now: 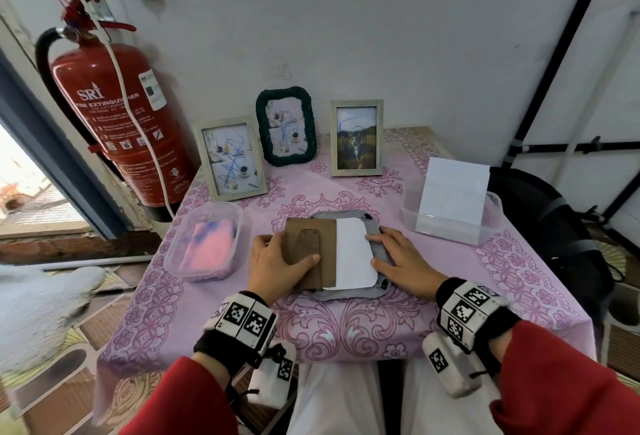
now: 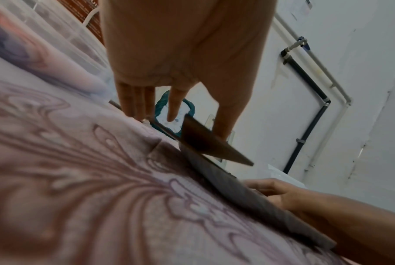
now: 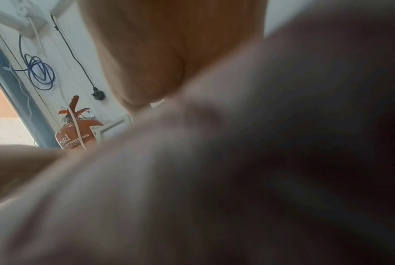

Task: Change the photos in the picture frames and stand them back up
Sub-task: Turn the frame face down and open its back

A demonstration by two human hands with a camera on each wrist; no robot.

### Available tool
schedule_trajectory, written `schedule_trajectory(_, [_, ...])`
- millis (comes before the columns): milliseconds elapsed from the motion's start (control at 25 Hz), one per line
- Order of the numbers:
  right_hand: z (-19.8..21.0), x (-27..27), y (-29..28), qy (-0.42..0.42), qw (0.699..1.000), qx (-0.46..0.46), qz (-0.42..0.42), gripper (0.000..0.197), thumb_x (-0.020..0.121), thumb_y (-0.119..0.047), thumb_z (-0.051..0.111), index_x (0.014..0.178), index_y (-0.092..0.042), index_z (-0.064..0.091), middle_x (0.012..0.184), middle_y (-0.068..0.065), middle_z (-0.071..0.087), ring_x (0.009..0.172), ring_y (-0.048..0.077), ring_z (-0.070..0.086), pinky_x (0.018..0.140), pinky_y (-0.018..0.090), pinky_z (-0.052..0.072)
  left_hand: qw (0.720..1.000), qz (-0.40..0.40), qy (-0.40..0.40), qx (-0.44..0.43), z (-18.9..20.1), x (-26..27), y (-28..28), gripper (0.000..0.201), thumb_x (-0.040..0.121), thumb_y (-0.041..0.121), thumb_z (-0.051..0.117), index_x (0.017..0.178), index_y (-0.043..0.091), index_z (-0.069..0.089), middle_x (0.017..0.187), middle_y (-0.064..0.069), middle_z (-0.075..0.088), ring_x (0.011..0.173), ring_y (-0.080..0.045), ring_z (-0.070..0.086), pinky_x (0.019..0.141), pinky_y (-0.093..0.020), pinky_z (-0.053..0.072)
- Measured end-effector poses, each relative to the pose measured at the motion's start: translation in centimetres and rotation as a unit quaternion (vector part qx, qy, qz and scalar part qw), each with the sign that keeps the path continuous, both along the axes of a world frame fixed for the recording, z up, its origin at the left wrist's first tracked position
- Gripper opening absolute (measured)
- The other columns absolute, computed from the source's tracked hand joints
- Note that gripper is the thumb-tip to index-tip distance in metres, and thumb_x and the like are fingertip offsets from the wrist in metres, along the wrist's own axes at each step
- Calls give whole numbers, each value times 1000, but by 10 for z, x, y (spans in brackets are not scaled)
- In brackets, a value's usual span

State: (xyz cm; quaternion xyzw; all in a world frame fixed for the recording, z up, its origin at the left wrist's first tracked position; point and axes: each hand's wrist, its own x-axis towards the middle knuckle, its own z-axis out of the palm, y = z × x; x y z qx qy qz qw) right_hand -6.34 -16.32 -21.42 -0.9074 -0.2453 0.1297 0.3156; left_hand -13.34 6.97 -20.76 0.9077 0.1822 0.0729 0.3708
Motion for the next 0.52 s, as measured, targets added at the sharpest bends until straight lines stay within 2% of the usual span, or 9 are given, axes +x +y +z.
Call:
schedule_trajectory(120, [-2, 0, -1, -4, 1000, 7, -1, 48, 95, -25, 50, 141, -20, 35, 151, 3, 23, 140, 20, 20, 113, 28, 16, 995, -100, -25, 16, 3, -2, -8, 81, 76, 53, 67, 143, 27, 30, 146, -3, 29, 137, -22, 28, 115, -39, 24])
schedule_trajectory(240, [-2, -1, -2, -5, 1000, 24, -1, 48, 94, -23, 51, 140, -20, 37, 148, 2, 30, 138, 21, 25, 115, 30, 18, 981, -173, 41, 80, 0, -2, -12, 77, 80, 53, 63, 145, 32, 28, 158, 0, 13, 146, -21, 6, 119, -38, 10])
schedule_trajectory(360, [-3, -1, -2, -7, 999, 48, 3, 47, 94, -20, 53, 139, -17, 40, 142, 4, 41, 134, 24, 33, 114, 38, 25, 981, -170, 53, 78, -3, -1, -9, 74, 82, 52, 61, 145, 30, 30, 158, 0, 10, 147, -21, 5, 119, -35, 9])
schedule_trajectory(520, [-4, 0, -2, 3, 999, 54, -1, 48, 94, -20, 53, 140, -17, 39, 147, 6, 36, 138, 24, 29, 115, 41, 23, 989, -127, 51, 52, -2, -5, 5, 73, 81, 50, 63, 143, 27, 33, 157, -2, 15, 145, -18, 15, 119, -36, 17])
